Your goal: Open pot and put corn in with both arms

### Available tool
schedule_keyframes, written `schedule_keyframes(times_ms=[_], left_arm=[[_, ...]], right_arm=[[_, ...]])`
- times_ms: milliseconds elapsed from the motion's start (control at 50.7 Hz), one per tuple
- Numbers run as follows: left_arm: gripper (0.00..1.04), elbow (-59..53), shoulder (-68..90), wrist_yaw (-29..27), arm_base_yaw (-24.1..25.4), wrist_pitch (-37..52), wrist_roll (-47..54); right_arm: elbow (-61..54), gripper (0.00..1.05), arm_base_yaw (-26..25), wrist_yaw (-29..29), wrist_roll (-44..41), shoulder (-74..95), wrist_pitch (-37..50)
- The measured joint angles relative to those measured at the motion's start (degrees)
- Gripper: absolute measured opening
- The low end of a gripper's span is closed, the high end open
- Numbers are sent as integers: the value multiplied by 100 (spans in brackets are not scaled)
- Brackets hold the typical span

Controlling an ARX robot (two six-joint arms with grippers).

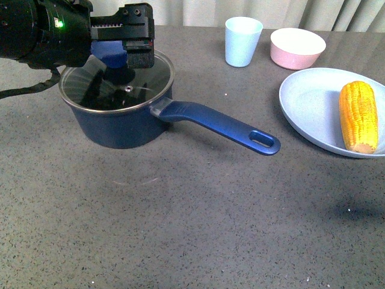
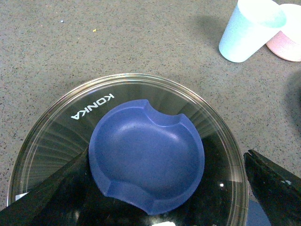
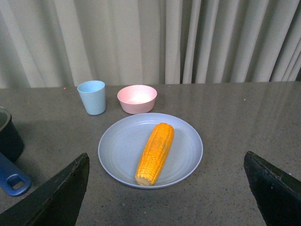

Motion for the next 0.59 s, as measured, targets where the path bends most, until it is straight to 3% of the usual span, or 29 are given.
schedule_keyframes(times_ms=[592], left_arm=[[96,341,367,-411,-31,-214,127]], right_arm=[[0,96,0,0,0,0,0]])
